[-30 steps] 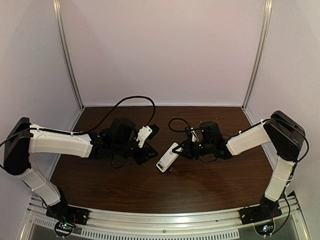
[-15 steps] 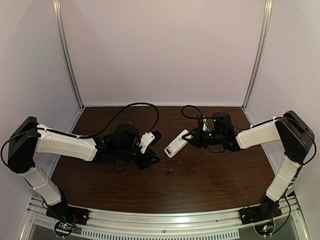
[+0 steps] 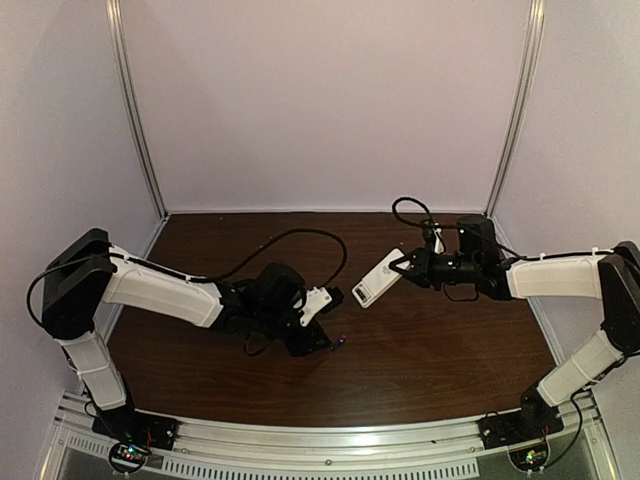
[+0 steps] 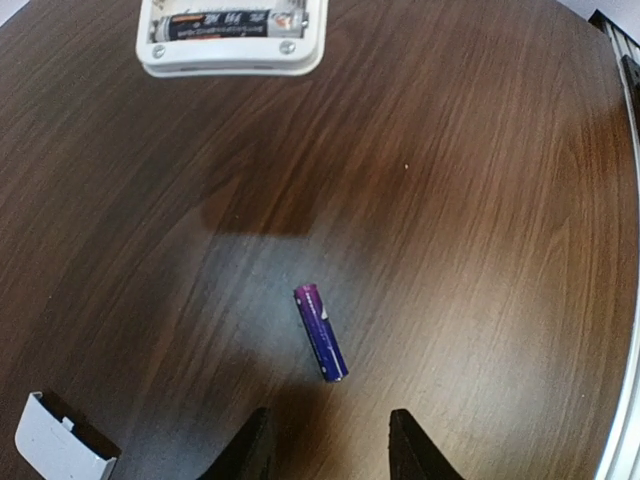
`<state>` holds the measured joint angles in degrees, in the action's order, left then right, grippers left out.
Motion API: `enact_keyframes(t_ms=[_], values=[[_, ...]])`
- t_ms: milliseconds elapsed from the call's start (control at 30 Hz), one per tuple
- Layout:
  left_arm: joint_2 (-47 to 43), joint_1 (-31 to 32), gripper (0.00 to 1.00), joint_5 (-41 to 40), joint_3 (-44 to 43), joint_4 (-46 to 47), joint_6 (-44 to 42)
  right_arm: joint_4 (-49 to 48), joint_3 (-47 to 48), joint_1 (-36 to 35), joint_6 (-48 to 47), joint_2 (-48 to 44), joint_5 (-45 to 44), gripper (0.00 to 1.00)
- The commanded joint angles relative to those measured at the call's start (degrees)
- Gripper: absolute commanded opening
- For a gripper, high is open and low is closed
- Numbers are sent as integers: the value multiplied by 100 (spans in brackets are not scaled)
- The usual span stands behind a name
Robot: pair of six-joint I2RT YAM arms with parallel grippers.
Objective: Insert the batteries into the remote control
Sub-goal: Pick up the battery from the center of the board.
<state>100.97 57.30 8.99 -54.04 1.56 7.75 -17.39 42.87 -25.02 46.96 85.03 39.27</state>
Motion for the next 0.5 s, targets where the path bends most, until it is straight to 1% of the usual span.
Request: enact_keyframes(t_ms=[0, 100, 233, 467], values=[[231, 11, 40, -287, -485, -526, -285, 434, -265, 176, -329, -342, 54, 0], [408, 18, 40, -417, -856, -1024, -434, 670, -347, 279, -489, -476, -16, 0], [675, 25, 41, -450, -1248, -1527, -557, 661, -519, 414, -545, -613, 116, 0], [904, 81, 41, -283, -1406, -1571, -538, 633, -749, 484, -727, -947, 261, 0]])
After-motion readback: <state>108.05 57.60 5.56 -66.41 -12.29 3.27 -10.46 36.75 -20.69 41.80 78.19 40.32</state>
